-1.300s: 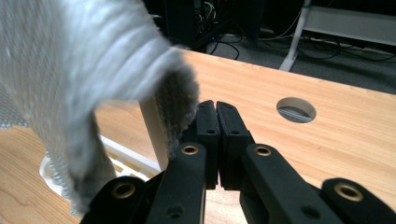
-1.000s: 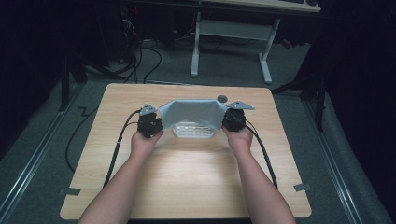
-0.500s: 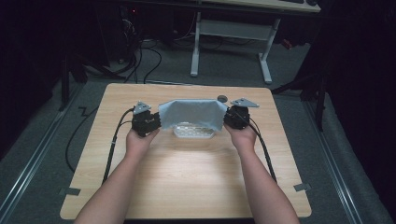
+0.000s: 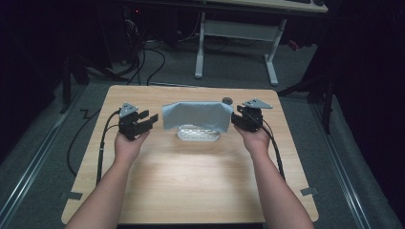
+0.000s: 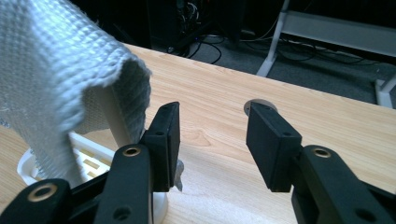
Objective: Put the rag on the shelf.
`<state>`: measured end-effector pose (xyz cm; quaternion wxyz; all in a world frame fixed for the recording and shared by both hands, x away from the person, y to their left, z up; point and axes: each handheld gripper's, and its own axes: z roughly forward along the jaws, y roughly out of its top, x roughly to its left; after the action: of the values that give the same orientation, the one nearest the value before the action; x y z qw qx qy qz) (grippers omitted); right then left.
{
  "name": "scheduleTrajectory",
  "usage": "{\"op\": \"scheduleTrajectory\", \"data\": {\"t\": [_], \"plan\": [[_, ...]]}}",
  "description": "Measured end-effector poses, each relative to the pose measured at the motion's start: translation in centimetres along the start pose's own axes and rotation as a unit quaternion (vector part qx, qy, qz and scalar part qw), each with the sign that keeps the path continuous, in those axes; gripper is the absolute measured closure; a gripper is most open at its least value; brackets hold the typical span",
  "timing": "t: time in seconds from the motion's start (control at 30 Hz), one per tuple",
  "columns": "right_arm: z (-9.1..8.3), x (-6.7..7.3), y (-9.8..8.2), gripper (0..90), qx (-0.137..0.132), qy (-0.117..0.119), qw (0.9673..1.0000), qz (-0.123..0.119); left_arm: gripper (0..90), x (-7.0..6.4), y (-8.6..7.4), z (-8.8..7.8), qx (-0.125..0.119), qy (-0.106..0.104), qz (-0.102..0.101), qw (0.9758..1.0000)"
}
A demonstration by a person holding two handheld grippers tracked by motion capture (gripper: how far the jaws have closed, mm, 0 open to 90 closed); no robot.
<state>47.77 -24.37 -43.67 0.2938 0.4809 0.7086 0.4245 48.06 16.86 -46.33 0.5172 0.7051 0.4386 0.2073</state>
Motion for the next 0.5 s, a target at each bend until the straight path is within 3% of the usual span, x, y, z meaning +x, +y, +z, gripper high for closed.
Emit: {"op": "scheduleTrajectory", "data": {"t": [0.23,0.5], "plan": [[-1.9,-0.2,-0.2,51.2,-0.018,-0.006,0.9998,-0.007,48.9,0.2,-0.6,-1.9,-0.002,0.013,0.013,0.9998],[-4.4,0.1,-1.2,42.6,-0.021,0.005,0.9997,-0.014,47.4,-0.6,-1.6,-5.0,-0.014,0.01,0.028,0.9994]]}}
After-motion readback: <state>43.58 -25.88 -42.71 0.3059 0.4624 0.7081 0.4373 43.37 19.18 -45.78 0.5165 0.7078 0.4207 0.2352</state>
